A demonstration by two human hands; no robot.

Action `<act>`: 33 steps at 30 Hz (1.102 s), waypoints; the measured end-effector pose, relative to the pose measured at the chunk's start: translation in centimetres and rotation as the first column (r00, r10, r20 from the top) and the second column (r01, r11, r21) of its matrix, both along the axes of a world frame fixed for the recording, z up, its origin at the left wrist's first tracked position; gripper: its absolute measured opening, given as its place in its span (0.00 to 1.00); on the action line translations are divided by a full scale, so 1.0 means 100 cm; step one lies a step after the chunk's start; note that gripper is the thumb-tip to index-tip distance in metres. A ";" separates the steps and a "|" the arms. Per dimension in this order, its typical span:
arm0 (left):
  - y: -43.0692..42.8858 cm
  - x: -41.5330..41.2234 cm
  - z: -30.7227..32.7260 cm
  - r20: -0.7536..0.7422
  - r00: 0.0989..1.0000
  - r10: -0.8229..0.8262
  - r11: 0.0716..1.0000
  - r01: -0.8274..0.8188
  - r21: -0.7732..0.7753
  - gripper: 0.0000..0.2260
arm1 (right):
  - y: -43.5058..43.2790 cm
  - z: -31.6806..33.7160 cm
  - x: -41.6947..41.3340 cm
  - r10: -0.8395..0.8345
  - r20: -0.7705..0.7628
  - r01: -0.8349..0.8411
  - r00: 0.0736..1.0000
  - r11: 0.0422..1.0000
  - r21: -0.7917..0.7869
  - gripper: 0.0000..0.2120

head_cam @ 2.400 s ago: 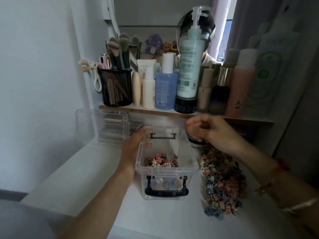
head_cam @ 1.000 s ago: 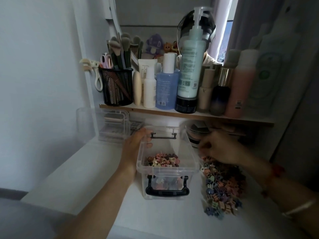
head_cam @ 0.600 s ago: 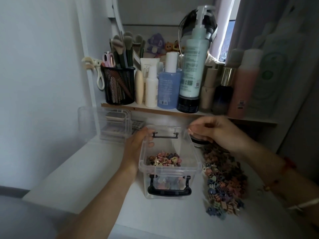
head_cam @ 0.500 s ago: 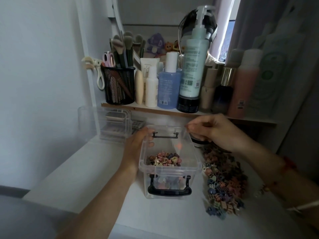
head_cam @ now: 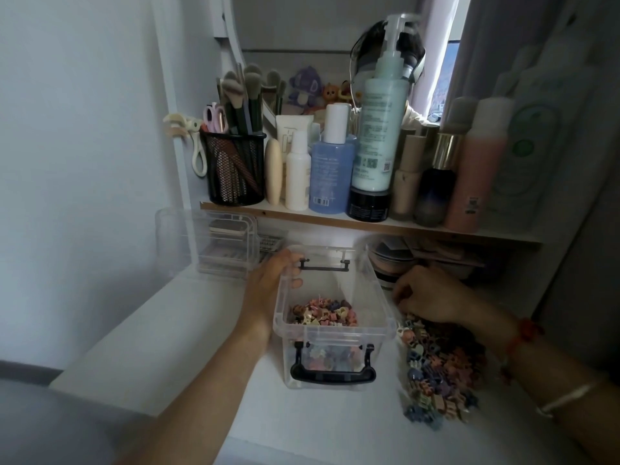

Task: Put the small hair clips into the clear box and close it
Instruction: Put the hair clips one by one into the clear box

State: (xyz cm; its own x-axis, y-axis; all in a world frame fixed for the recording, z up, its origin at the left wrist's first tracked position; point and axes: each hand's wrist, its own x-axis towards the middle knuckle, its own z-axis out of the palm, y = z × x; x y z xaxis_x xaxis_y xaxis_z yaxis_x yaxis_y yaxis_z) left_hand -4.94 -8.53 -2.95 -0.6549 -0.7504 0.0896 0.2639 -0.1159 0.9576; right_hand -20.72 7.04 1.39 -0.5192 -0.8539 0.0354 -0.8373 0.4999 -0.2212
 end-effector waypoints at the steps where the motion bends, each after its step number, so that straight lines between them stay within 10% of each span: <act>1: -0.001 -0.001 0.000 0.003 1.000 0.005 1.000 -0.005 0.018 0.23 | 0.000 0.000 0.001 -0.004 0.005 0.004 1.000 1.000 -0.007 0.11; 6: -0.002 -0.003 -0.003 -0.045 0.998 0.031 0.999 -0.029 0.046 0.20 | -0.003 -0.003 -0.001 -0.050 0.028 0.052 0.998 0.997 -0.065 0.11; 9: -0.003 -0.003 -0.002 -0.045 0.999 0.015 0.998 -0.013 0.058 0.23 | -0.008 0.011 0.005 -0.006 0.220 0.091 0.976 0.921 -0.378 0.07; 13: -0.001 -0.003 -0.002 -0.041 0.999 -0.003 1.000 0.004 0.024 0.22 | -0.002 0.046 0.029 0.359 0.574 0.160 0.736 0.731 -0.663 0.07; 18: -0.001 -0.002 -0.001 -0.063 0.998 0.017 0.998 -0.013 0.059 0.23 | 0.001 0.027 0.010 0.054 0.183 0.019 0.982 0.926 -0.376 0.05; 23: 0.001 -0.001 0.000 -0.058 0.998 0.029 0.999 -0.027 0.029 0.18 | 0.007 0.002 0.000 0.007 -0.024 -0.007 1.000 1.000 0.002 0.10; 30: 0.002 -0.001 -0.002 -0.033 0.999 0.021 0.999 -0.022 -0.030 0.15 | 0.000 -0.002 -0.002 -0.018 -0.068 0.016 0.998 1.000 -0.024 0.10; 33: -0.002 -0.002 -0.001 -0.049 0.998 0.040 0.998 -0.038 0.040 0.20 | -0.003 0.015 0.010 0.023 0.222 0.066 0.975 0.921 -0.383 0.07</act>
